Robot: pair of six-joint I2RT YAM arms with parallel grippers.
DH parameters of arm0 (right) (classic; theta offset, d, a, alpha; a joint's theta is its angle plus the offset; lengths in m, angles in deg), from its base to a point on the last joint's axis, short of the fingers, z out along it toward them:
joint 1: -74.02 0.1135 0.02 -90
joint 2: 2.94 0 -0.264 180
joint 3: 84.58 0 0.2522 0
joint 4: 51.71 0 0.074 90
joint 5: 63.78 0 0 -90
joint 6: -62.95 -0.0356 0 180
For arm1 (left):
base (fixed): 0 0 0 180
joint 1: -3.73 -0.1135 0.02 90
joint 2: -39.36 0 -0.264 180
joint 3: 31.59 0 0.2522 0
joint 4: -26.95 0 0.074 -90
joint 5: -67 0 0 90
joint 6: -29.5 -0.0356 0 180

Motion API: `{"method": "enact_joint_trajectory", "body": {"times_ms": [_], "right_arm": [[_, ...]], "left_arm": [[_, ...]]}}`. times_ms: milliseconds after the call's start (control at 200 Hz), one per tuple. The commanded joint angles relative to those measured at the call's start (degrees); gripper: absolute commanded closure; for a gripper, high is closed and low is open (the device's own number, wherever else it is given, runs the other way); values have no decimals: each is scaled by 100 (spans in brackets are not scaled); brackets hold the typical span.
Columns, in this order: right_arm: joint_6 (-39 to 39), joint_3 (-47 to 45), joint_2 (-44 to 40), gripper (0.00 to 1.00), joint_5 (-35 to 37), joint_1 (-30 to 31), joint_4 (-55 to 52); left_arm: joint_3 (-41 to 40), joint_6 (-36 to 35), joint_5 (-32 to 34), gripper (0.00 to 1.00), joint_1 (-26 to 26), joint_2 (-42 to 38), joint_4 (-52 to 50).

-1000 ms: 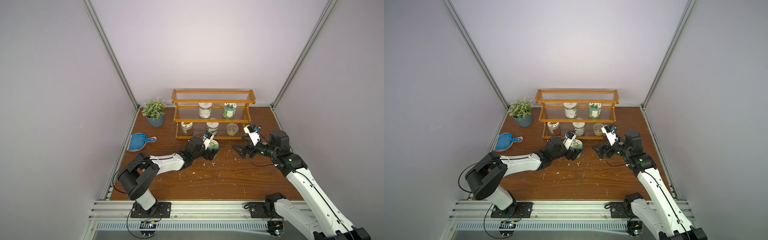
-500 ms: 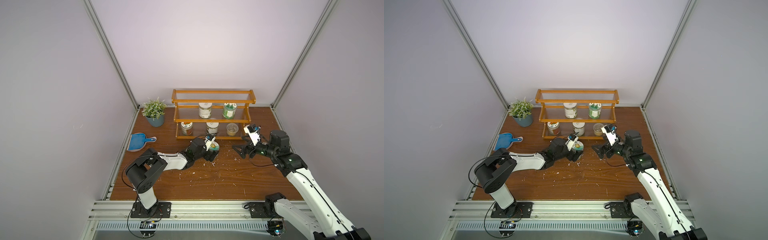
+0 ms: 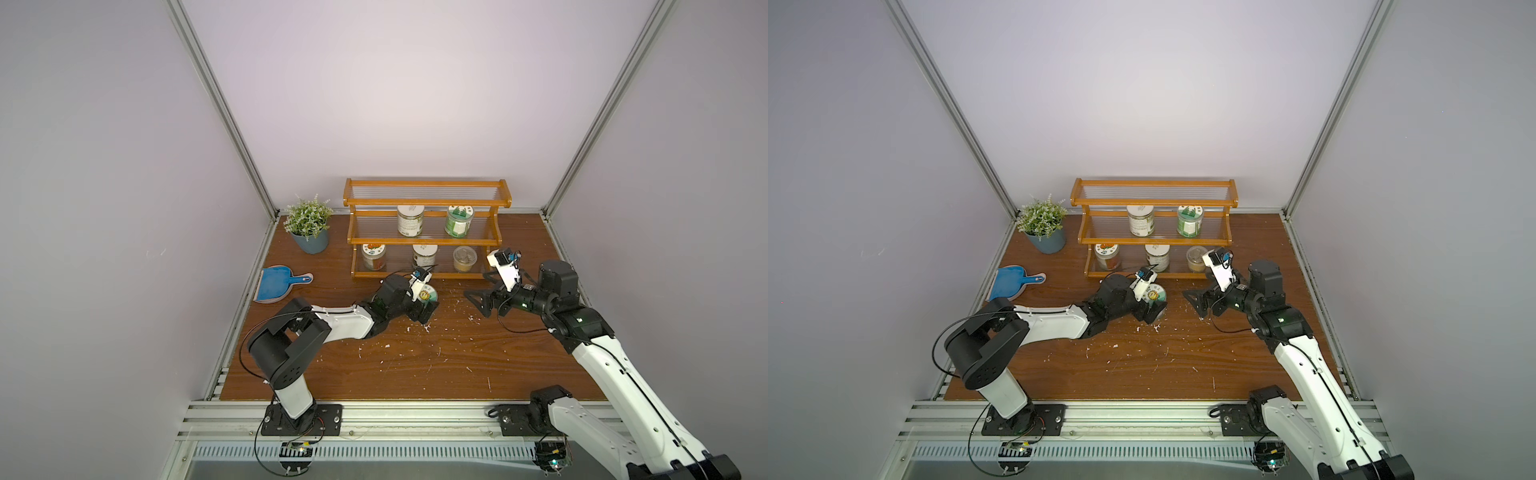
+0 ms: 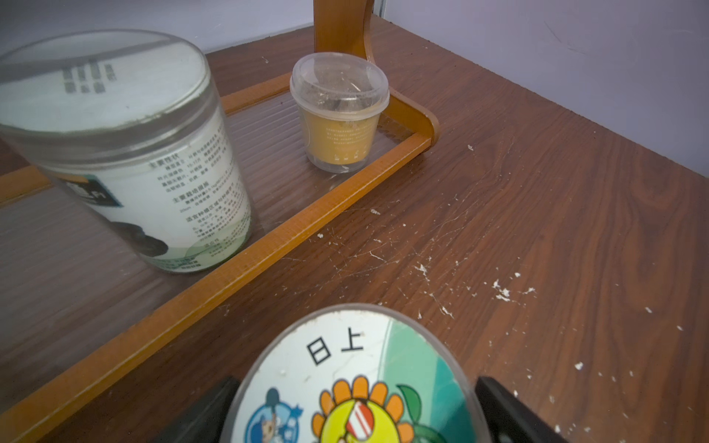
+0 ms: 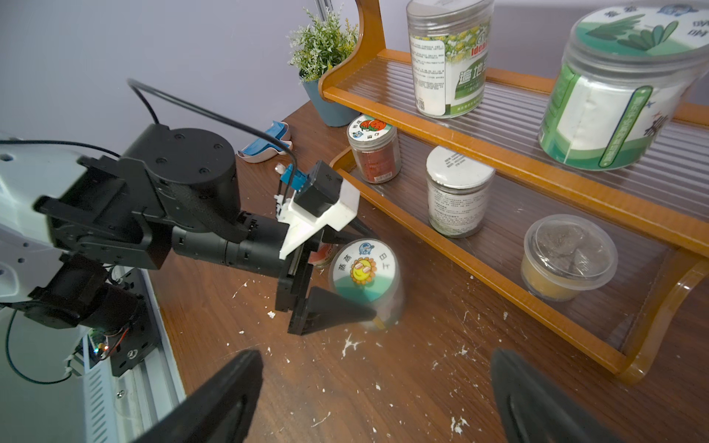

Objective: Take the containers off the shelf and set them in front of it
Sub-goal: 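Place the container at the center of the board, then pick up a container from the shelf.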

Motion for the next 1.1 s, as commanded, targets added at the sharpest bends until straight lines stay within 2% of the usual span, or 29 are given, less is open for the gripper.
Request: {"method": "enact_joint_trajectory", "body": {"times_ms": [0, 245, 360, 525, 676, 791, 916, 1096], "right_arm": [[72, 22, -20, 1, 34, 12, 159], [78, 53, -24, 0, 48, 16, 150], [68, 96, -10, 1, -40, 13, 184], [68, 209, 70, 1, -122, 15, 185], [50, 293, 80, 0, -146, 16, 186], [23, 335, 53, 0, -159, 16, 167], [15, 338, -43, 0, -110, 9, 109], [15, 313, -152, 1, -52, 9, 49]], "left_arm": [[244, -154, -111, 3, 44, -375, -315], [636, -370, 444, 1, -21, -1199, -1607], [841, -373, 523, 1, -261, -1495, -1961], [956, -273, 715, 1, -846, -1707, -1612], [1127, -432, 1170, 1, -1078, -1411, -849], [1473, -256, 886, 1, -1366, -959, -574], [2000, -281, 645, 0, -1435, -457, -605], [2471, -175, 625, 0, -1541, 55, -432]]}}
